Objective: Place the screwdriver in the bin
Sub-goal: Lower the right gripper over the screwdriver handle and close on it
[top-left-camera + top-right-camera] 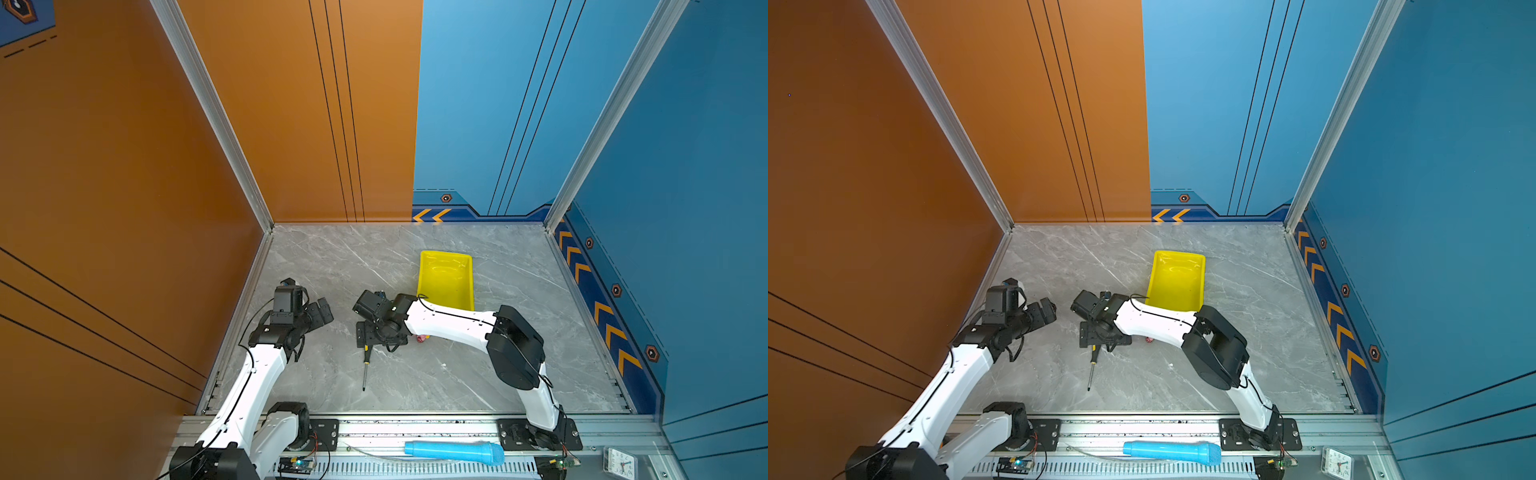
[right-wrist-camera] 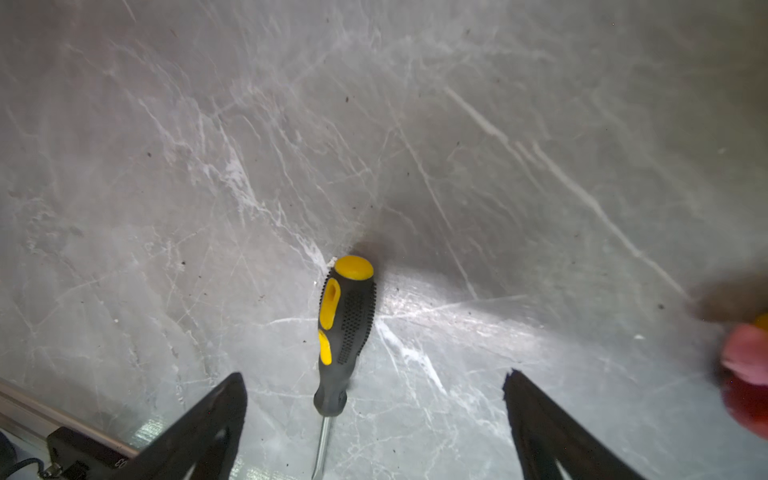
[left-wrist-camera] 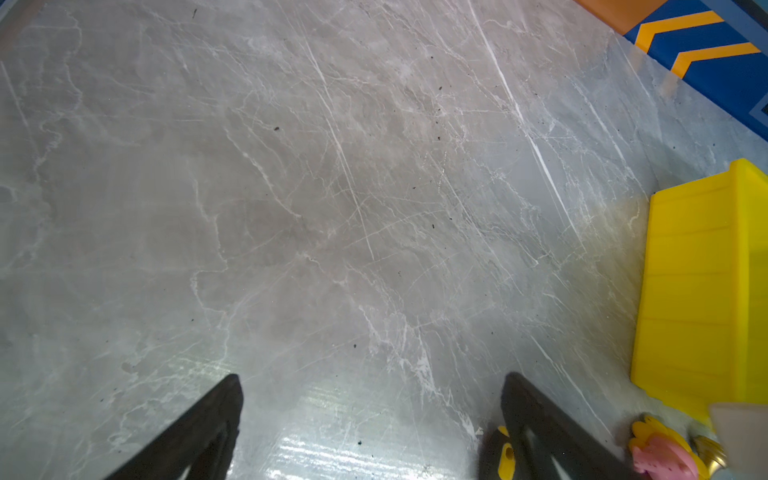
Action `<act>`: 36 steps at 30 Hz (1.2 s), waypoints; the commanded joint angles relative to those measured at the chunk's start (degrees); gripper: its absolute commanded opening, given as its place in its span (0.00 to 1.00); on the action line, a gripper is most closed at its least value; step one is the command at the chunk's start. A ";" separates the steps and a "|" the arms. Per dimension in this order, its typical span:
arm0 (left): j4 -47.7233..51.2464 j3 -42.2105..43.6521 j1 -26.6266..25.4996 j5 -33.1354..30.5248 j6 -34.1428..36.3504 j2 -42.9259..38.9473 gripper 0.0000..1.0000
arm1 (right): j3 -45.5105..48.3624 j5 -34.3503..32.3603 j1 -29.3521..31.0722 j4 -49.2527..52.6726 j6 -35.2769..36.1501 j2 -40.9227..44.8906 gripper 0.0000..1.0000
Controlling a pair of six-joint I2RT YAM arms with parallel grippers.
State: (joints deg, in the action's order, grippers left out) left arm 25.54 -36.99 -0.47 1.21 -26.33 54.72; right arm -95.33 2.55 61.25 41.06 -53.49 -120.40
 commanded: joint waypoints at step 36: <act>-1.83 3.30 2.32 4.90 -3.36 -0.60 0.98 | -9.09 -5.26 1.50 7.76 3.15 -11.62 0.25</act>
State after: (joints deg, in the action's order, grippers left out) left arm 24.43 -34.61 1.23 4.80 -29.04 53.71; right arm -104.05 0.91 63.00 46.48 -51.92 -129.73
